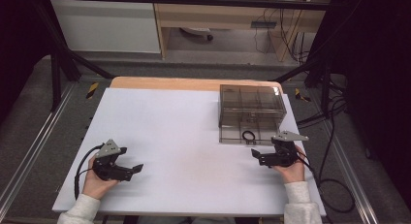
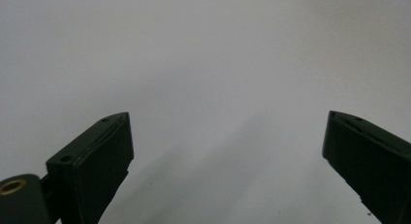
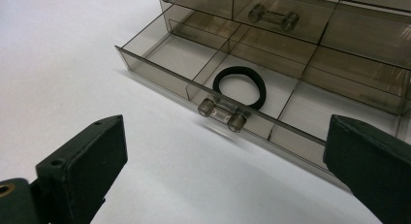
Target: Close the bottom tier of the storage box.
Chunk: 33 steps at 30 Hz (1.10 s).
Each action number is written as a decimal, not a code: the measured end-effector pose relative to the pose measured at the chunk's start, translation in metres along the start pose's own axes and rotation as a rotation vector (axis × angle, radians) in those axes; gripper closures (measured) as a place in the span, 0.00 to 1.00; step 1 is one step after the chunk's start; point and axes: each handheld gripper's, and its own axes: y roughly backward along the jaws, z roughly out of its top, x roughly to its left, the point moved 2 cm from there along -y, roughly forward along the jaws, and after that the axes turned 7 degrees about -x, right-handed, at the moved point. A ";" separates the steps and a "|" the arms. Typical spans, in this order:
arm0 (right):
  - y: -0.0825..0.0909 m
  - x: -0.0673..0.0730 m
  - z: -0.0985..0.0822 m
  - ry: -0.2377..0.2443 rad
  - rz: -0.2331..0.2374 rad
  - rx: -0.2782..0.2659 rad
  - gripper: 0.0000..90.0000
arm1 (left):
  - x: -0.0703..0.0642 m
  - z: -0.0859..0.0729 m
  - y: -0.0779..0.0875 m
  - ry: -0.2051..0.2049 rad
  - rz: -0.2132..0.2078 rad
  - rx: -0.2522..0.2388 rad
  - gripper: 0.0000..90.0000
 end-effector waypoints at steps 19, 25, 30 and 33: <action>-0.001 -0.002 -0.005 0.022 -0.009 0.015 0.18 | 0.000 0.000 -0.001 0.001 0.001 0.002 0.05; 0.000 -0.002 -0.006 0.033 -0.015 0.020 0.30 | 0.000 0.000 -0.001 0.001 0.002 0.002 0.05; 0.000 -0.001 -0.007 0.040 -0.020 0.034 0.40 | 0.000 0.000 0.000 0.001 0.002 0.001 0.05; -0.001 -0.002 -0.007 0.043 -0.015 0.036 0.46 | 0.000 0.000 -0.001 0.001 0.002 0.002 0.05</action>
